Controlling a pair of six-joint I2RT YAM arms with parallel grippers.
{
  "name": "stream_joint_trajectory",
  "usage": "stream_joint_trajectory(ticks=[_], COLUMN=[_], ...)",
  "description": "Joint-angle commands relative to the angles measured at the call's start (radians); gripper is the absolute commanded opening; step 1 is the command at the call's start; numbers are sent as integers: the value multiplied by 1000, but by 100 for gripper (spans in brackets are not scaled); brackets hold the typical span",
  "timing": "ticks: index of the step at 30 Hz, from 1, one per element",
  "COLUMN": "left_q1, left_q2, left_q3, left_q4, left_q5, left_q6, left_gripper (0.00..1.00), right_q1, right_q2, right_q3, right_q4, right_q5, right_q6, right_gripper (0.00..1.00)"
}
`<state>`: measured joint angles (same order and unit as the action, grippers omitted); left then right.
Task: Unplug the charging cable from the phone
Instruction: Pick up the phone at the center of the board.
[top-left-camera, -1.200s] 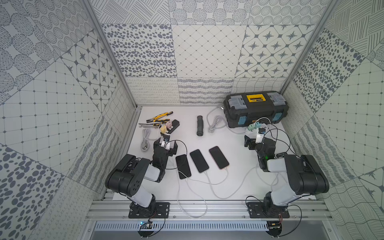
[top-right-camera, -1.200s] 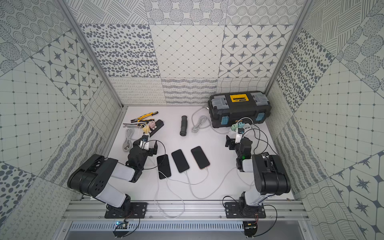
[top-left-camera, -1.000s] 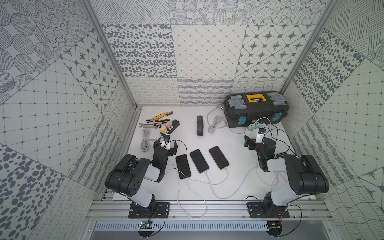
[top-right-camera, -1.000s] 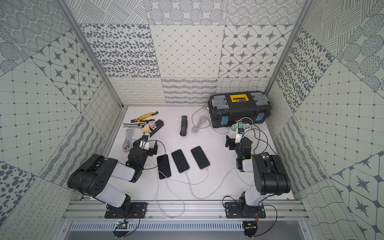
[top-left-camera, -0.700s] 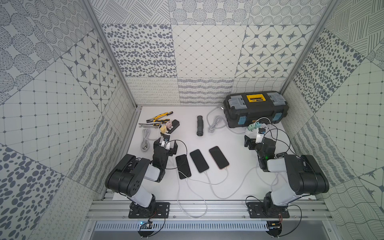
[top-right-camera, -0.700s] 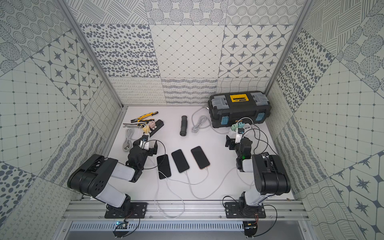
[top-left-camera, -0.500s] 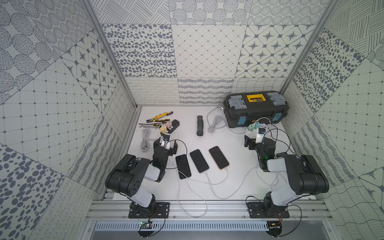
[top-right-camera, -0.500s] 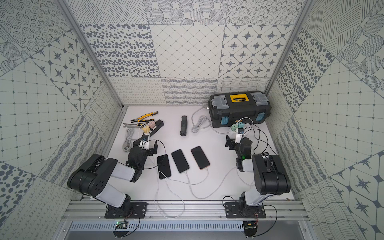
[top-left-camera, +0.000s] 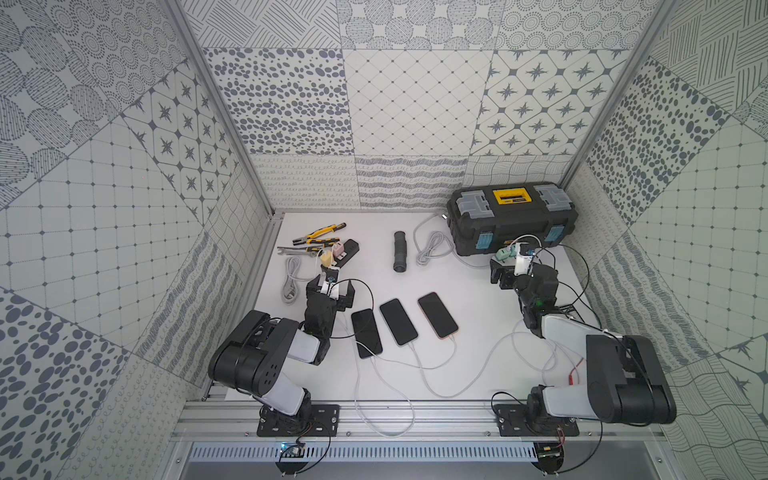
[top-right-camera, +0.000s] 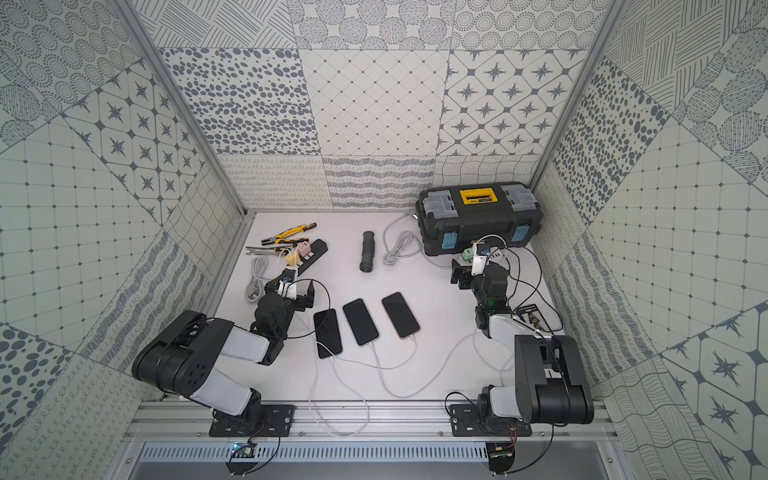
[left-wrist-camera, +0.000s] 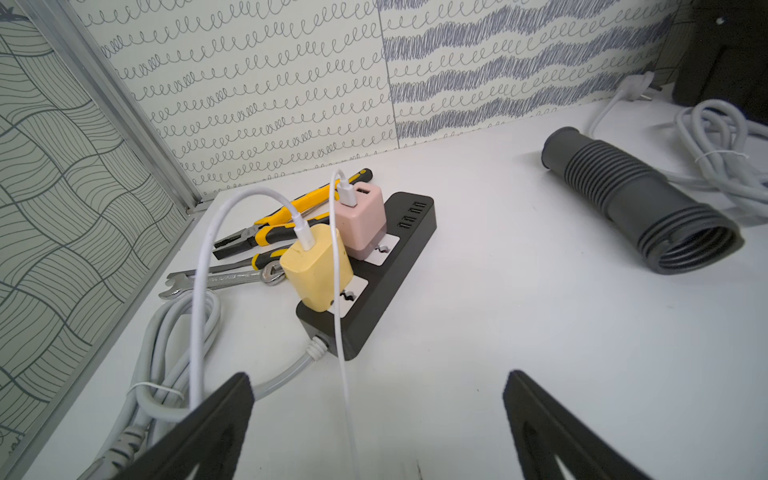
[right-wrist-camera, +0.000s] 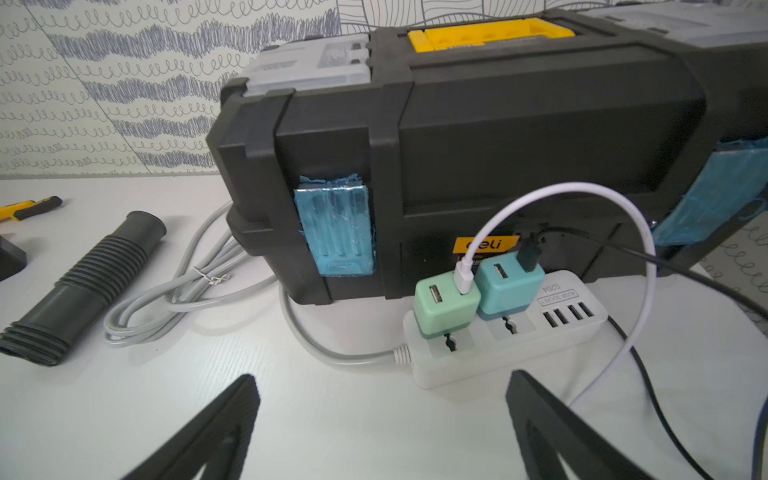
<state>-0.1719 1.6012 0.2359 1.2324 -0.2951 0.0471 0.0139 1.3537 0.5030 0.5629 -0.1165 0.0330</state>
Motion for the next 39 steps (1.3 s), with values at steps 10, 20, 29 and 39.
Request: stream_joint_trajectory(ticks=[10, 20, 29, 39], left_q1=[-26, -81, -86, -86], left_q2=[-344, -402, -421, -445], left_q3=[162, 407, 551, 555], left_q4=[-561, -1077, -1354, -1416], left_q5=[-57, -42, 56, 115], left_q6=[-15, -206, -359, -393], left_gripper=[98, 98, 98, 98], right_q1=[201, 392, 490, 582], right_q2=[-137, -70, 68, 228], right_q3=[331, 568, 682, 779], right_q4=[-714, -1157, -1406, -1511], right_q5=[46, 145, 129, 111], right_q6=[15, 178, 281, 251], right_gripper=[97, 97, 97, 97])
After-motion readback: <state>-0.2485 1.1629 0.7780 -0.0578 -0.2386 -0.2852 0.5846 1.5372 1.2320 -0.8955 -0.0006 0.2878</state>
